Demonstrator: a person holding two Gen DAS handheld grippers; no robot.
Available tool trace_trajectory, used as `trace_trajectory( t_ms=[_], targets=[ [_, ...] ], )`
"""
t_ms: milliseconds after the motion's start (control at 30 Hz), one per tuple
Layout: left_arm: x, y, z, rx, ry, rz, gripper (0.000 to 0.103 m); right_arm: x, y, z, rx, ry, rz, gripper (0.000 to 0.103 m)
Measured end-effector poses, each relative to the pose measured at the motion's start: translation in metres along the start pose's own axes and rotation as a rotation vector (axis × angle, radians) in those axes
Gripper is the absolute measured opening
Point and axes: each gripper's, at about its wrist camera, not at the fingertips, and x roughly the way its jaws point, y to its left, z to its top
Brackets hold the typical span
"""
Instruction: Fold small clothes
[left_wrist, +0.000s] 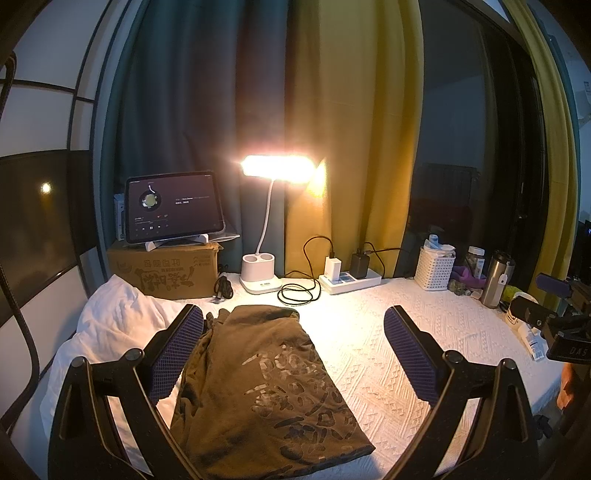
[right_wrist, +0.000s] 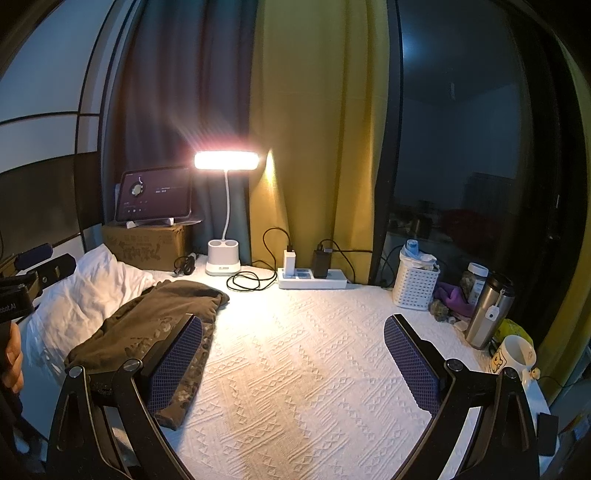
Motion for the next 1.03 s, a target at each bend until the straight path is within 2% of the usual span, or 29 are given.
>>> trace_trajectory(
  t_ms=[1033],
  targets=[
    [0.0013,-0.0061,0.0004,0.004,-0.007,-0.01,0.098,0.004,-0.0033,-0.0001,-0.001,0.016,-0.001,0.099]
  ],
)
